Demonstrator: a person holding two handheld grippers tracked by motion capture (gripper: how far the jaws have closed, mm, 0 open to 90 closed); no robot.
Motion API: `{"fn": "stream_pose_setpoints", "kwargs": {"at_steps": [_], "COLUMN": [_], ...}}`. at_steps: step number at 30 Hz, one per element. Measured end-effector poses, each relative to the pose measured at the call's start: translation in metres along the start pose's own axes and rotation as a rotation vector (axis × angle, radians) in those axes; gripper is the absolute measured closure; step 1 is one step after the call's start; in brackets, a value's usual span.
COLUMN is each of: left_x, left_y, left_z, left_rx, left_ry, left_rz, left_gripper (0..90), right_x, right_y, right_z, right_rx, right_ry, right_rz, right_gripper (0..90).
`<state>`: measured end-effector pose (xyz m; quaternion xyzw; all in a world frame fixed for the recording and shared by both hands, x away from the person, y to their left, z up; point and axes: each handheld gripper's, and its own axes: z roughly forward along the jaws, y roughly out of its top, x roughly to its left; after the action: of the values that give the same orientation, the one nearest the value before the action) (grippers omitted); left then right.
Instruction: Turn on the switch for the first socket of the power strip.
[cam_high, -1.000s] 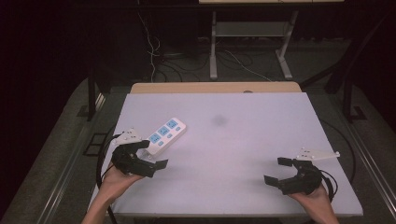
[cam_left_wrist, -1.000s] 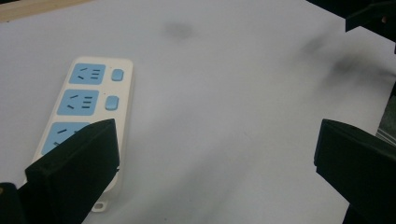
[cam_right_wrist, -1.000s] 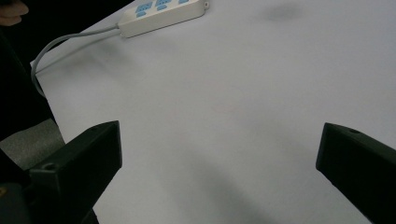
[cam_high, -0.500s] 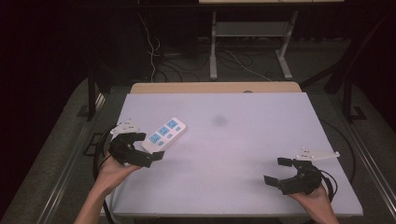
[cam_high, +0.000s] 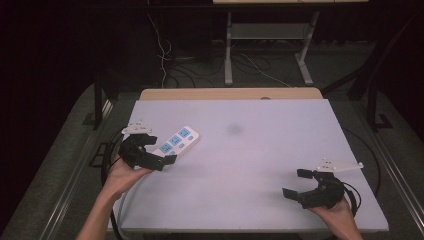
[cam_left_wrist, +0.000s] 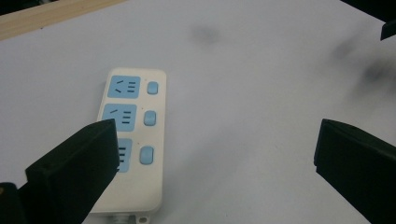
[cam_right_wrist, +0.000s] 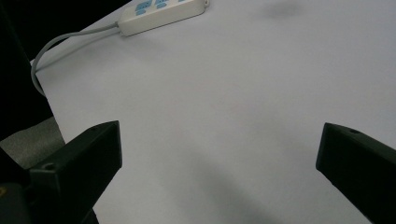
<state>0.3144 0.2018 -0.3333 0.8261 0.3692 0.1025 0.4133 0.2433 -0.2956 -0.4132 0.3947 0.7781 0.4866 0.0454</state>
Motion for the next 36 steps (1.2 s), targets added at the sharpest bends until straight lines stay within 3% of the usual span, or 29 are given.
{"fn": "stream_pose_setpoints", "kwargs": {"at_steps": [12,24,28,36], "left_x": [0.007,0.019,0.024,0.032], "left_y": [0.018,0.026,0.025,0.023], "left_z": [0.007,0.022,0.026,0.034], "left_rx": [0.028,0.079,0.09,0.108], "left_ry": [0.013,0.027,0.036,0.07], "left_rz": [0.012,0.01,0.002,-0.017], "left_gripper": [0.3,8.0,15.6,46.6], "right_x": [0.0,-0.001,-0.001,-0.001], "right_y": [0.0,0.0,0.0,-0.001], "right_z": [0.0,0.0,0.0,0.0], "right_rx": [0.0,0.003,0.006,0.007], "right_ry": [0.002,0.002,0.003,0.002], "right_rz": [0.0,0.0,-0.001,-0.004], "right_gripper": [0.0,0.0,0.0,0.0]}}
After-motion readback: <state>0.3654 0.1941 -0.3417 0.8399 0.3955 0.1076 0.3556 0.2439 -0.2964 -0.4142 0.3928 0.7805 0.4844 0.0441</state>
